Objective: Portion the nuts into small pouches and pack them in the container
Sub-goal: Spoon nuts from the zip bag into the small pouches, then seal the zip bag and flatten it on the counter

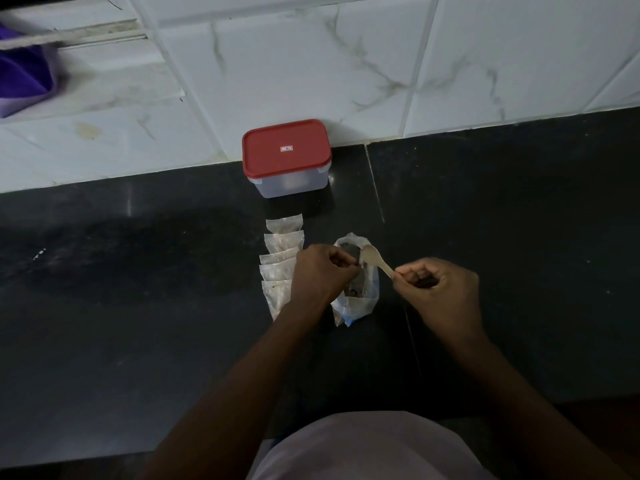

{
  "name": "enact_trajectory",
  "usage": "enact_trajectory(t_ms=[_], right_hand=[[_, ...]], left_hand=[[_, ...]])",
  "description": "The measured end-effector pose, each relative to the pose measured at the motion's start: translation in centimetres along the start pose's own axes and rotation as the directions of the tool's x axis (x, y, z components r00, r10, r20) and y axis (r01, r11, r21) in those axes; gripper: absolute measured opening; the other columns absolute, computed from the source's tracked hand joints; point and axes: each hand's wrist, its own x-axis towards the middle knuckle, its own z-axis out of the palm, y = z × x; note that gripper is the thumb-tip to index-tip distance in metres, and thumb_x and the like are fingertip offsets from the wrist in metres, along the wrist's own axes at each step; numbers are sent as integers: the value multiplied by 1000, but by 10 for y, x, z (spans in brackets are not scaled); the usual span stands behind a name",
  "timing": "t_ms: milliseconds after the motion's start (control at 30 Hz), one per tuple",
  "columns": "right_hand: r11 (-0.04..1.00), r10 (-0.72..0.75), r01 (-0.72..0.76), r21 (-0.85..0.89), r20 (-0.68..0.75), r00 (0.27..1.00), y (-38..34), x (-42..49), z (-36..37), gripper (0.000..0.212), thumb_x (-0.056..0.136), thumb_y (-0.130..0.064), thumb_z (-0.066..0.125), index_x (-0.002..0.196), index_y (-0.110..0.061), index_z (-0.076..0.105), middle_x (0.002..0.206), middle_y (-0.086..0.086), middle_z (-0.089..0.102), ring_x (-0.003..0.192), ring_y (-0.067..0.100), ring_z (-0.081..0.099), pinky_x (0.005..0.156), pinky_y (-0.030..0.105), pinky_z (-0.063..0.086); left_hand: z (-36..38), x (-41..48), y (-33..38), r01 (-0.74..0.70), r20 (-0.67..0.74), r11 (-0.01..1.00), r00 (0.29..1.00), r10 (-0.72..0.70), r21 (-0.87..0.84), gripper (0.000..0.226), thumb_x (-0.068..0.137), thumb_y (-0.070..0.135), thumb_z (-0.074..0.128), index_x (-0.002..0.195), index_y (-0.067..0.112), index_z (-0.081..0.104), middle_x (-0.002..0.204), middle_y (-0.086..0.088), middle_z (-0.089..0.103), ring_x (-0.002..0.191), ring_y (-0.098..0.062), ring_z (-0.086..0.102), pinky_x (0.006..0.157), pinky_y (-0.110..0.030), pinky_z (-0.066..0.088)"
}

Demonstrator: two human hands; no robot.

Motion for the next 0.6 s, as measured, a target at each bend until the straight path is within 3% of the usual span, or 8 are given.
enact_trajectory(t_ms=[167,300,367,433,533,600], right_hand=[[942,272,-269,202,11,962,-2,7,8,8,86,-19,78,92,-23,76,80,-4,75,69,6,71,57,19,57],[846,414,-389,363,12,910,-4,11,22,9,86,-23,80,95,-24,77,80,-2,75,64,7,67,60,24,56],[806,437,-410,427,37,899,-7,12,30,11,86,-21,80,96,-23,77,81,-1,76,64,7,67,62,26,57],[776,436,-425,466,89,895,-12,14,35,15,84,-17,81,98,-20,77,83,-1,78,69,10,70,67,26,60],[742,412,-467,481,223,883,-18,23,38,20,84,-11,80,102,-18,76,92,-3,79,84,11,76,74,27,61],[778,395,-479,406,275,876,-19,35,38,19,85,-14,79,102,-22,76,93,-6,79,84,8,75,71,25,59]], left_hand=[[-2,0,0,-5,-20,1000,1000,5,-12,6,87,19,76,83,23,77,78,13,73,70,4,70,64,-10,55],[-4,2,9,187,88,937,982,-169,-295,9,93,17,71,87,16,77,78,-5,77,74,-18,77,66,-26,63],[-5,5,12,272,139,870,962,-235,-412,9,93,16,72,98,9,76,81,-10,78,81,-27,77,71,-33,64],[-6,9,11,273,134,819,962,-237,-505,13,93,12,71,105,8,75,86,-11,79,85,-27,78,78,-38,64],[-11,13,11,209,125,811,978,-167,-546,18,95,10,69,112,9,74,95,-8,79,89,-19,78,80,-32,63],[-16,17,12,179,136,816,983,-124,-549,20,96,10,67,115,11,73,99,-5,79,90,-14,77,78,-27,62]])
